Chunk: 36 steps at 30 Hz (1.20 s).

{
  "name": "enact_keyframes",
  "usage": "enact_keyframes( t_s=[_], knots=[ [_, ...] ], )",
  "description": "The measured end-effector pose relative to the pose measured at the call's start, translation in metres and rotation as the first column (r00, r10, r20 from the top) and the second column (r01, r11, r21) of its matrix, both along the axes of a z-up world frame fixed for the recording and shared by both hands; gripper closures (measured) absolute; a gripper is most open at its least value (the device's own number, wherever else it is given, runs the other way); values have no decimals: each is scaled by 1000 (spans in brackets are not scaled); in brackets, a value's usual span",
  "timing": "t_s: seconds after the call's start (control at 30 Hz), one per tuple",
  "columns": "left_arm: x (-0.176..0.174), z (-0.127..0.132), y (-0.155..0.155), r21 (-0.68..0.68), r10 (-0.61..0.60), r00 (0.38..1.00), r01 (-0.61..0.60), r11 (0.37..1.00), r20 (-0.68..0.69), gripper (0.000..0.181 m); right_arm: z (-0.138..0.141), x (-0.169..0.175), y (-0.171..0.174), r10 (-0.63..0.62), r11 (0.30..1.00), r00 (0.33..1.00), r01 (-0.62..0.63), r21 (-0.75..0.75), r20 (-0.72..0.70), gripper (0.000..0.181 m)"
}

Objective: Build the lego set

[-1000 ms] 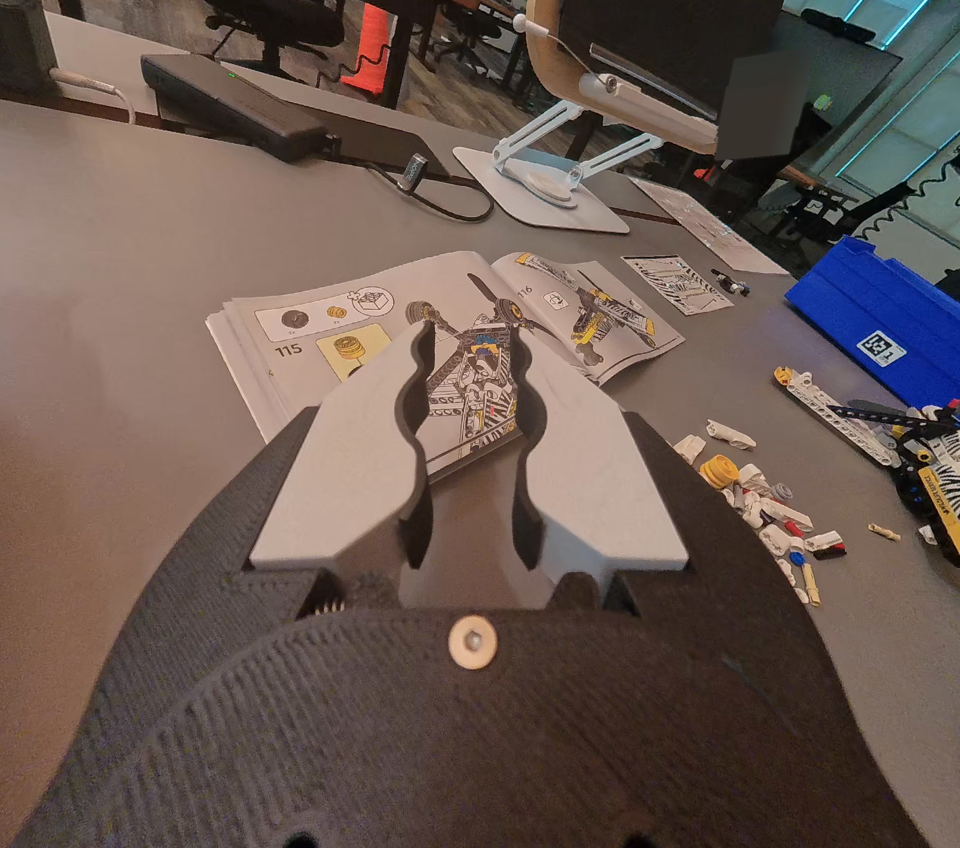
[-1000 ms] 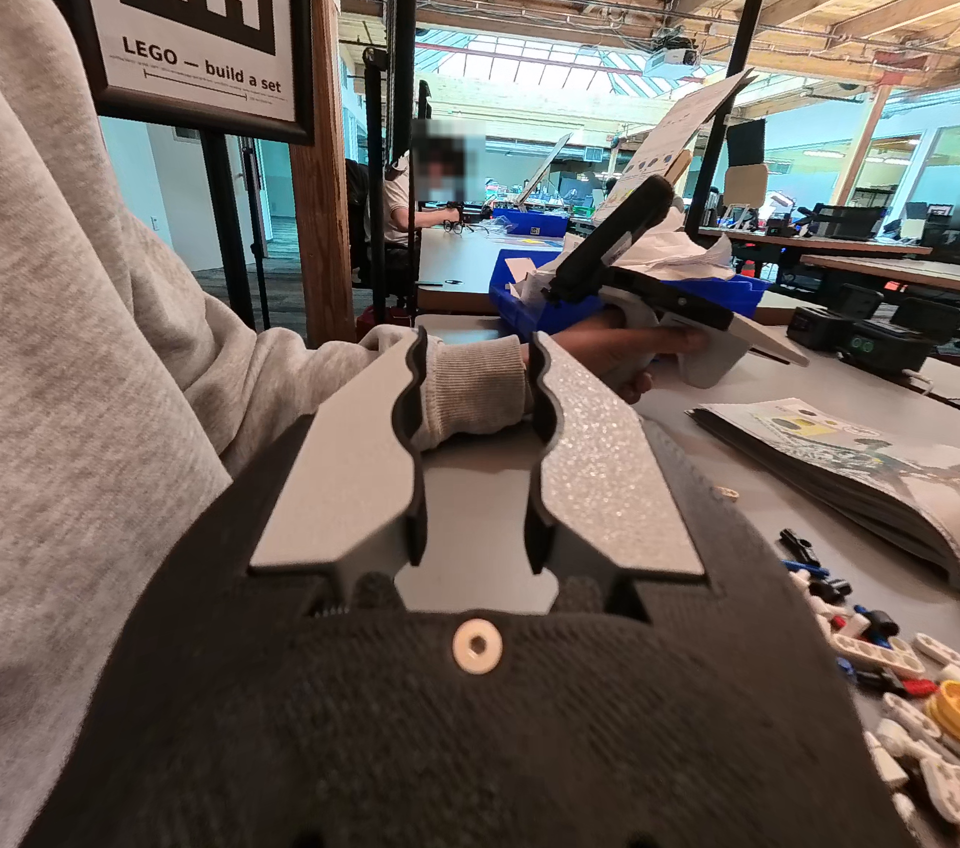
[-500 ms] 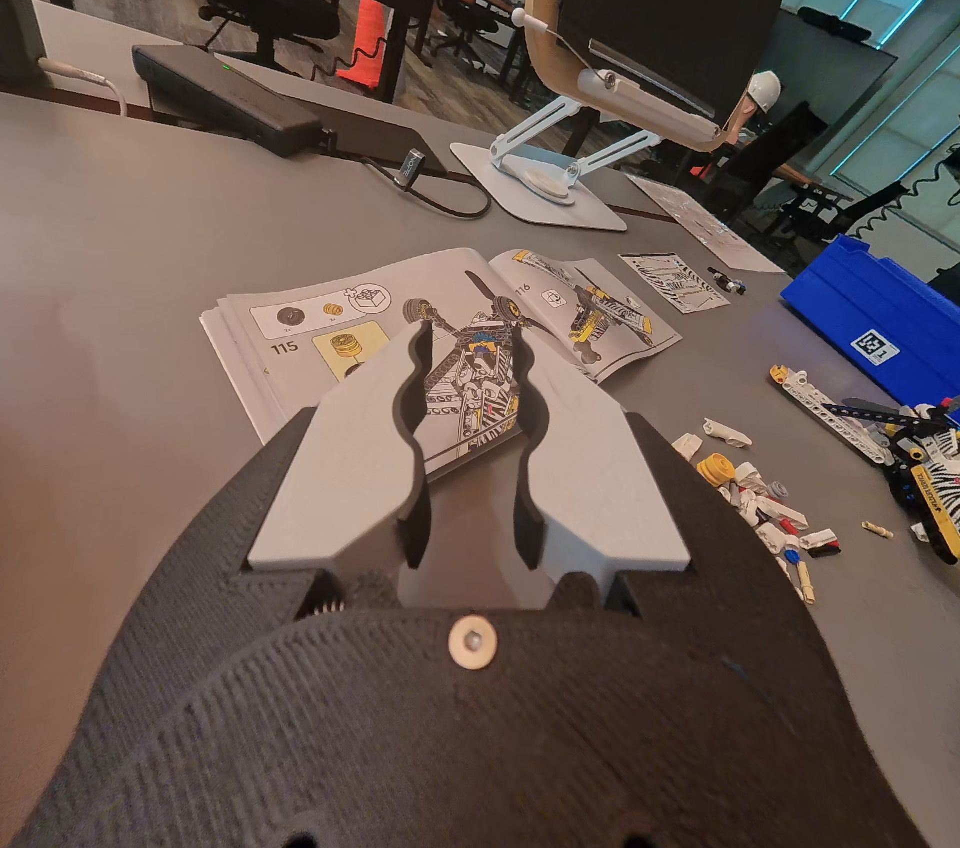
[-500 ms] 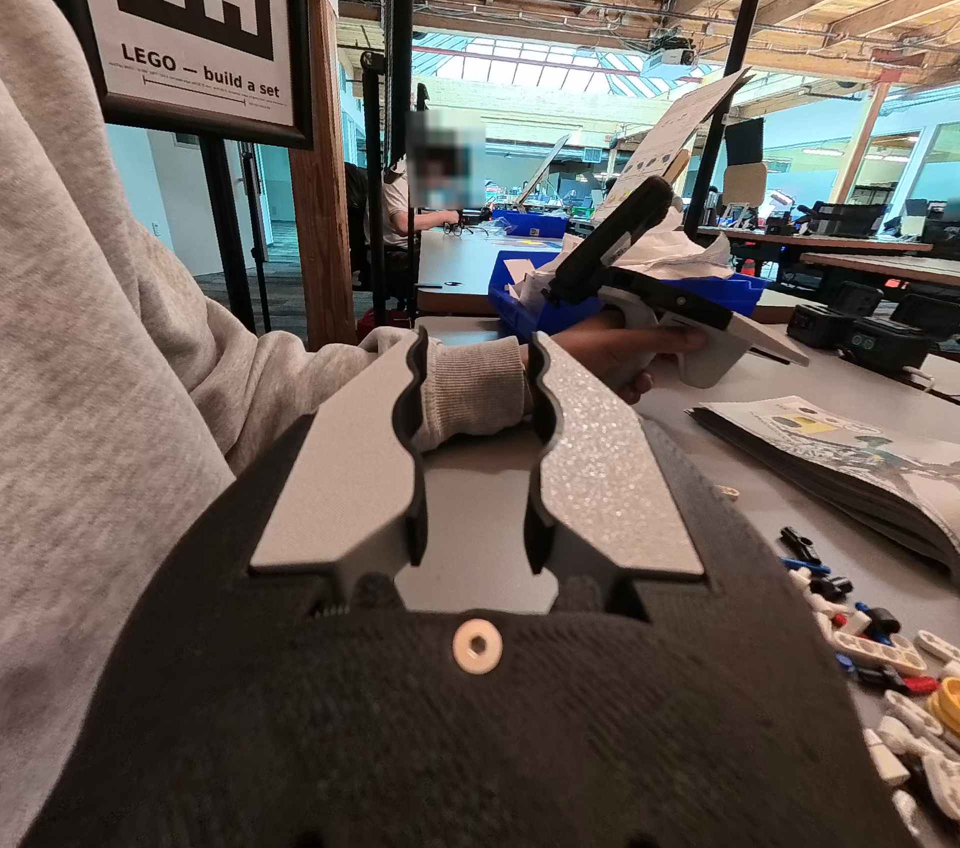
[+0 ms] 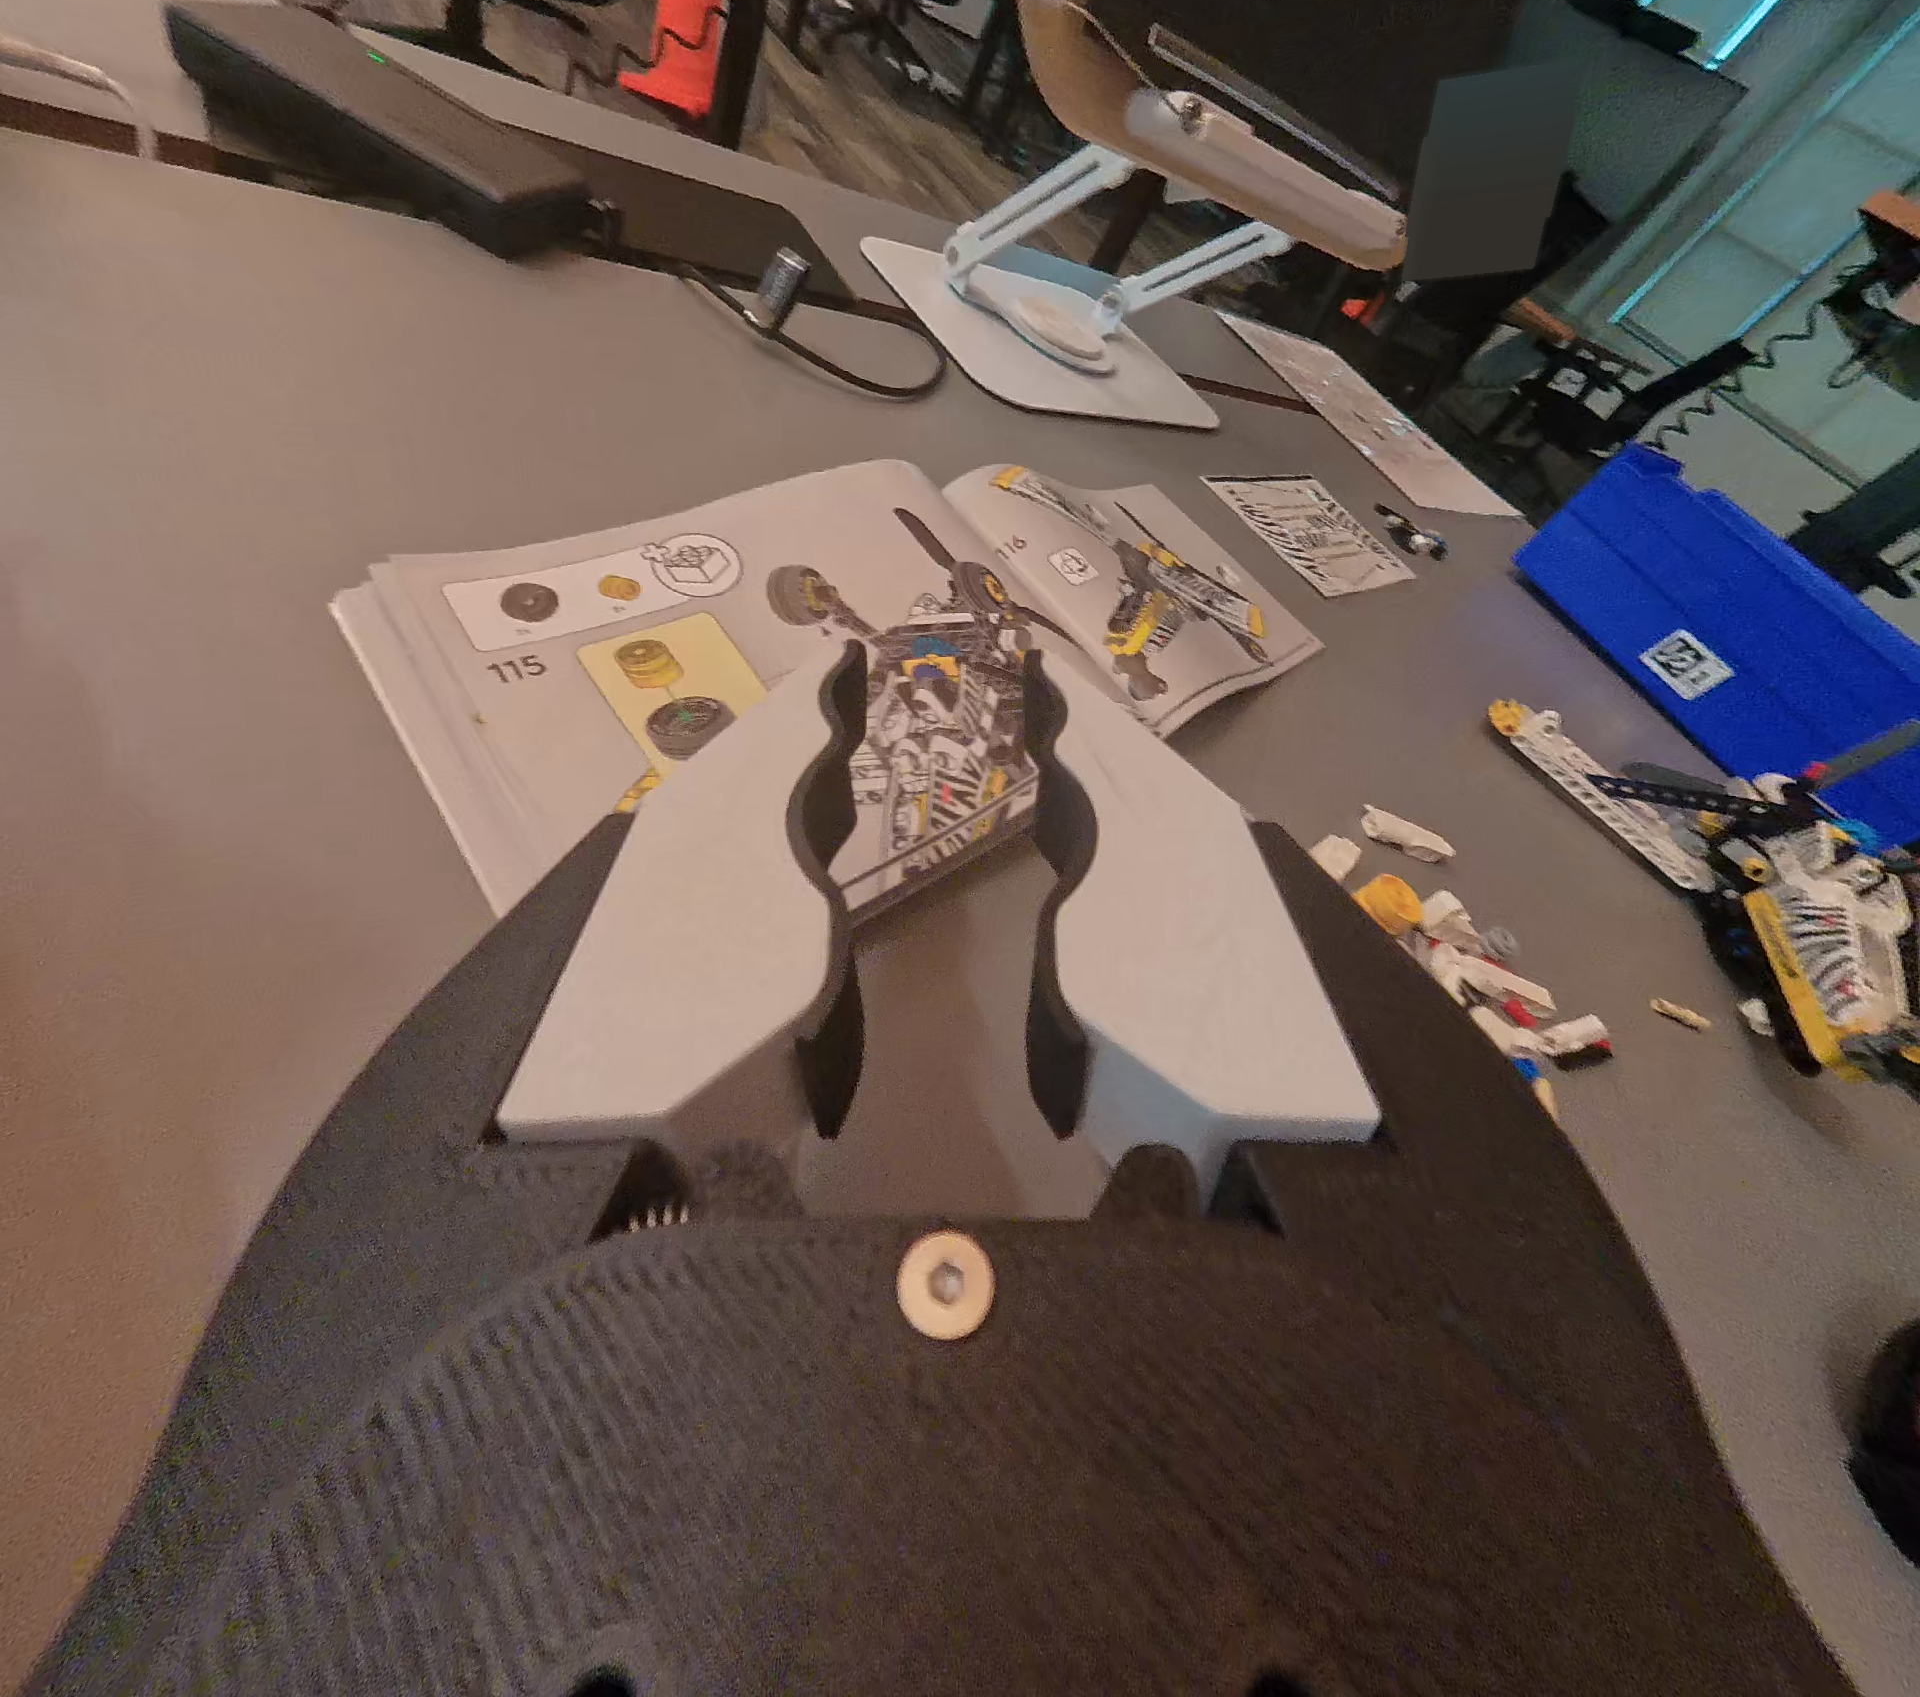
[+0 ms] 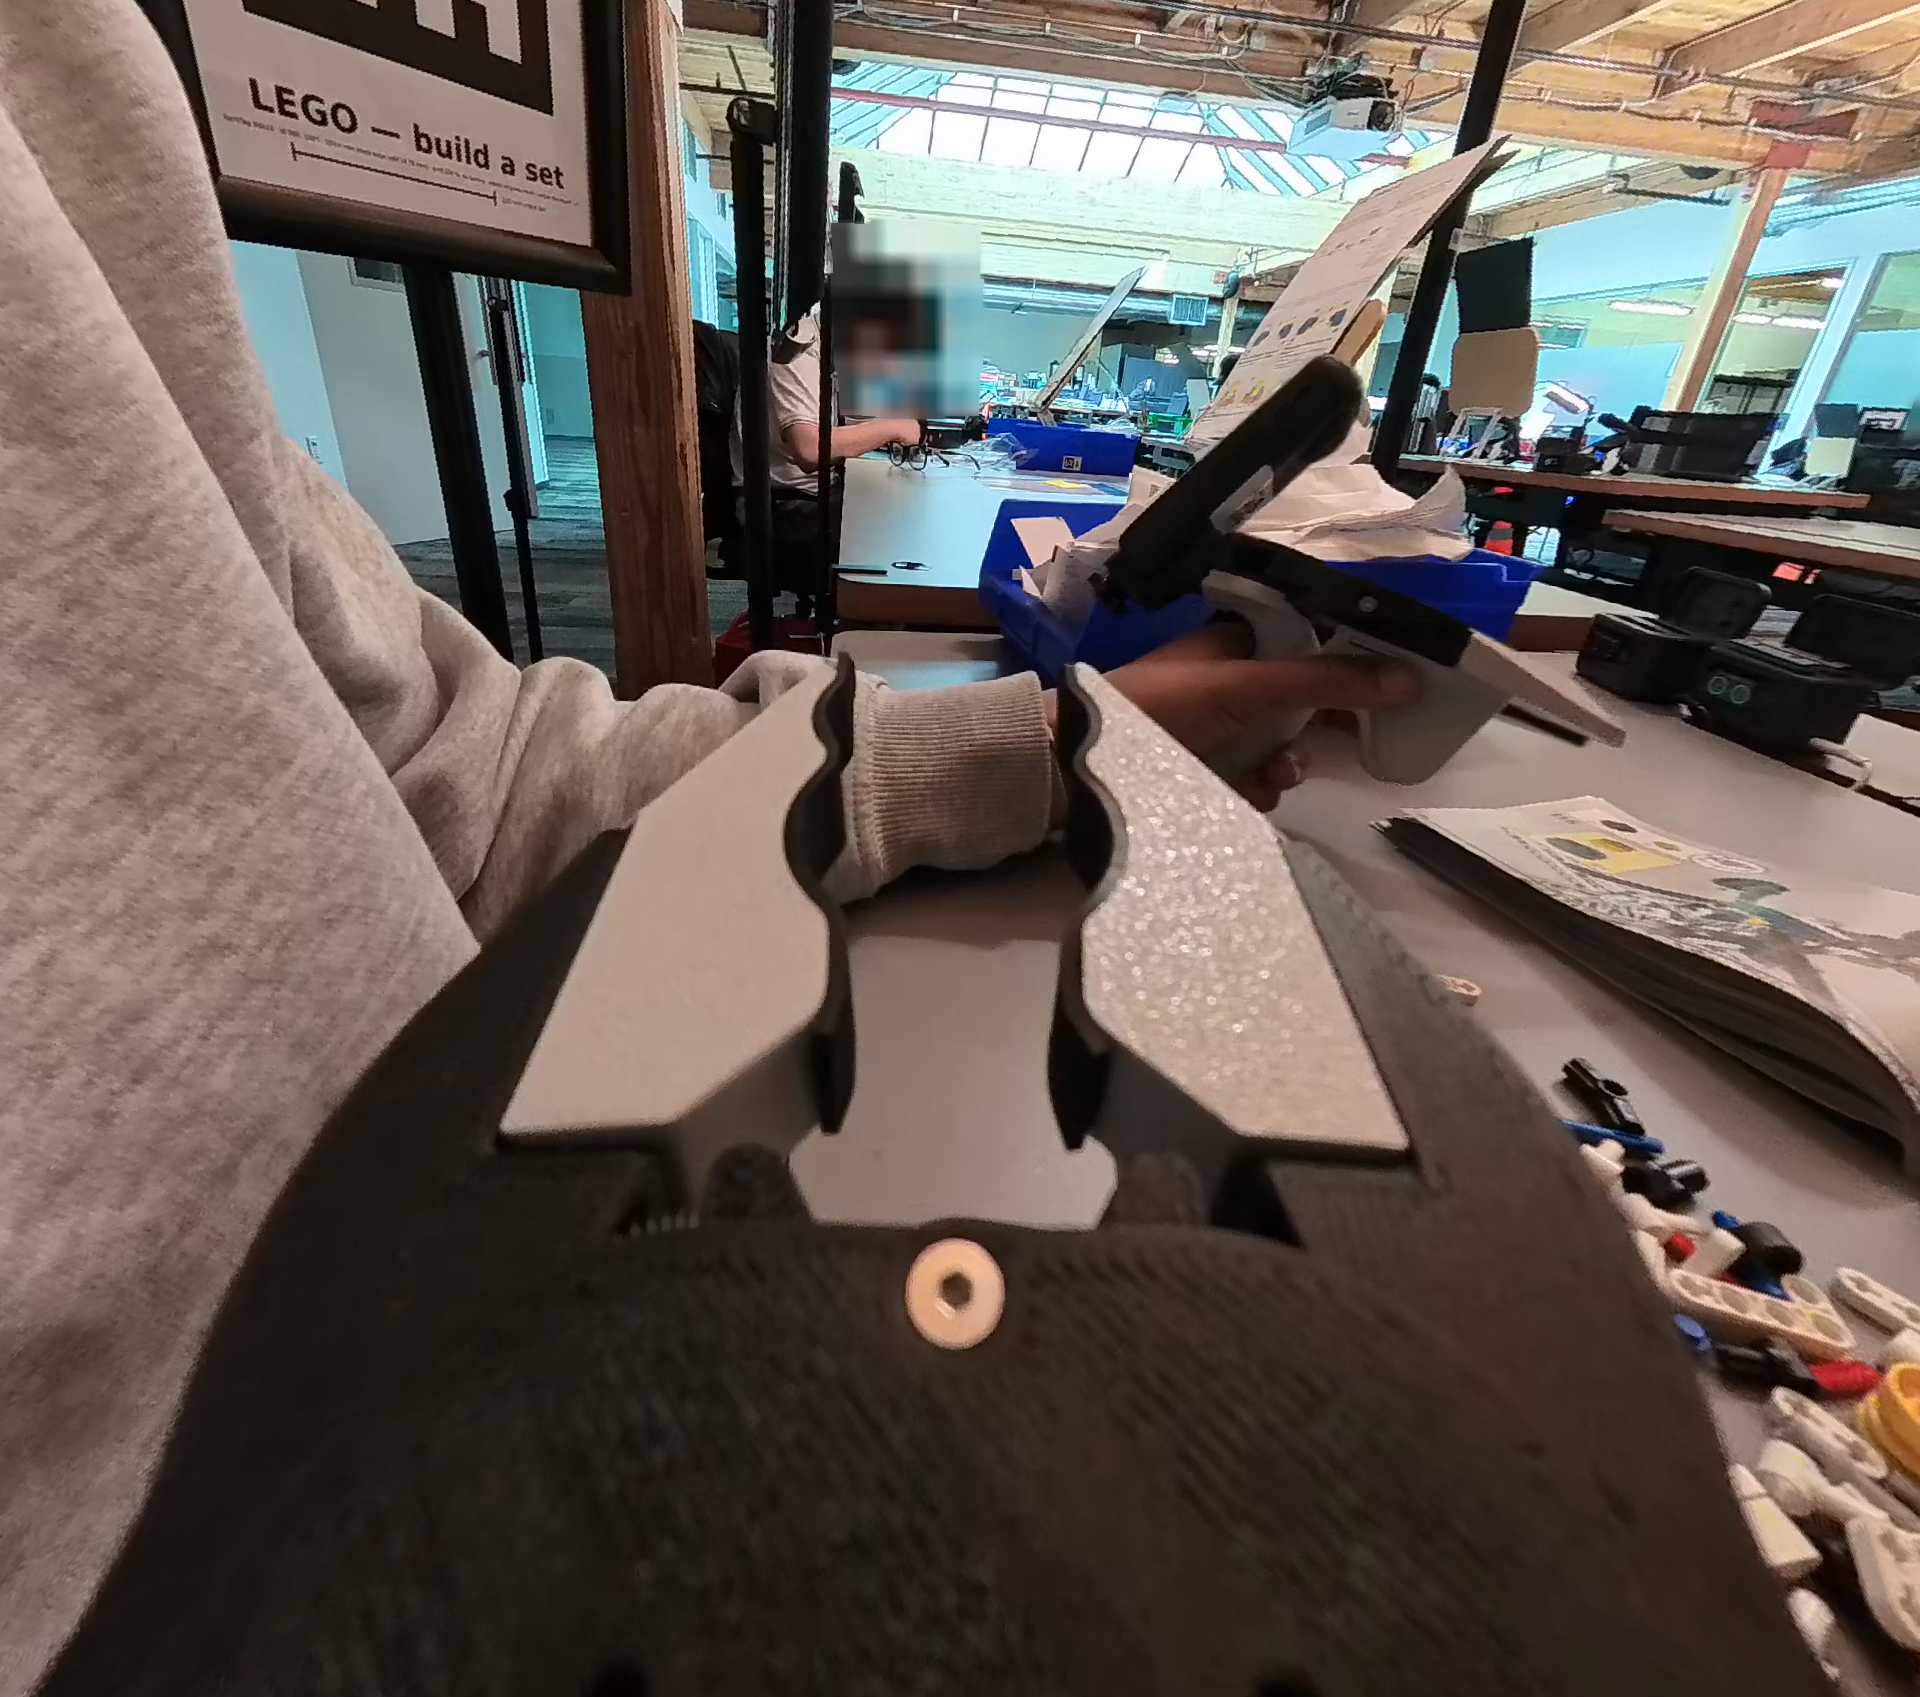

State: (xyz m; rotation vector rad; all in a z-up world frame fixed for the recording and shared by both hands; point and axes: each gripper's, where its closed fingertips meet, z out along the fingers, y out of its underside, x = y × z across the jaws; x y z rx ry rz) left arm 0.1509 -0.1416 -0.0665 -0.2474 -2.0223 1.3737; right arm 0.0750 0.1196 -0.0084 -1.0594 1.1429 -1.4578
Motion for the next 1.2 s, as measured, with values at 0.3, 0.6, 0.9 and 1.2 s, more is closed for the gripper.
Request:
enact_keyframes(
  t_s=[0.3,0.6,0.9,1.2],
  knots=[
    [-34,42,27,-257,-145,988,155,954,59,153,9,-12,-11,-76,997,994,75,17,81,132],
    [-135,72,85,-314,-559,821,563,765,112,141,12,-87,-25,-477,872,879,476,-113,22,137],
    [-257,19,185,-167,-833,327,945,282,447,172,-27,-206,-45,-877,481,423,761,-436,-228,129],
    [-292,-15,200,-28,-889,105,994,103,447,163,-55,-215,-51,-823,547,439,784,-293,-360,132]
  ],
)
